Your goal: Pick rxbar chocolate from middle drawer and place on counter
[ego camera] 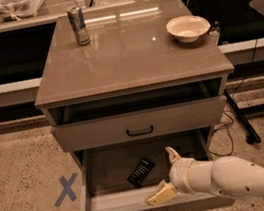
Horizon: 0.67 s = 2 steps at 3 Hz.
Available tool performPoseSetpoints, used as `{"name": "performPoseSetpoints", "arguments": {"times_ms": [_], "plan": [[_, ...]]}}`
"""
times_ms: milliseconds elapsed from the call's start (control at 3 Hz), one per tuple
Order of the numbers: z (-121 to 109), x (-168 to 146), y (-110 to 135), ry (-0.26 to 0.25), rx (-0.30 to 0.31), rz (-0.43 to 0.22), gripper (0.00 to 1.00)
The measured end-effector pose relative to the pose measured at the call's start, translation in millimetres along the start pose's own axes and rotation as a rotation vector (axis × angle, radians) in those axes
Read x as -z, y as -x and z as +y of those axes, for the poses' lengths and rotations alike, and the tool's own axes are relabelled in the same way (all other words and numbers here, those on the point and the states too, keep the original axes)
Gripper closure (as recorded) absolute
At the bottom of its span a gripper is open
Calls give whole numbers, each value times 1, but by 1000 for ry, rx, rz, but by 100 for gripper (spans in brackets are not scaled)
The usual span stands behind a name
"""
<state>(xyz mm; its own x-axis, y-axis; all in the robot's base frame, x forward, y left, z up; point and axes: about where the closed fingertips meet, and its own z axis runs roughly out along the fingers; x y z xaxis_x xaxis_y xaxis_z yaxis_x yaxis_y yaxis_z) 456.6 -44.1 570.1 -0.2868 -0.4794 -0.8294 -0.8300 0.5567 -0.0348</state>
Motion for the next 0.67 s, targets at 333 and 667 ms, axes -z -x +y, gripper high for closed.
{"name": "performPoseSetpoints", "arguments": {"times_ms": [333,667], "plan": [[0,1,-1,0,-7,3,0],[-3,-9,-17,-32,-28,5,0]]}}
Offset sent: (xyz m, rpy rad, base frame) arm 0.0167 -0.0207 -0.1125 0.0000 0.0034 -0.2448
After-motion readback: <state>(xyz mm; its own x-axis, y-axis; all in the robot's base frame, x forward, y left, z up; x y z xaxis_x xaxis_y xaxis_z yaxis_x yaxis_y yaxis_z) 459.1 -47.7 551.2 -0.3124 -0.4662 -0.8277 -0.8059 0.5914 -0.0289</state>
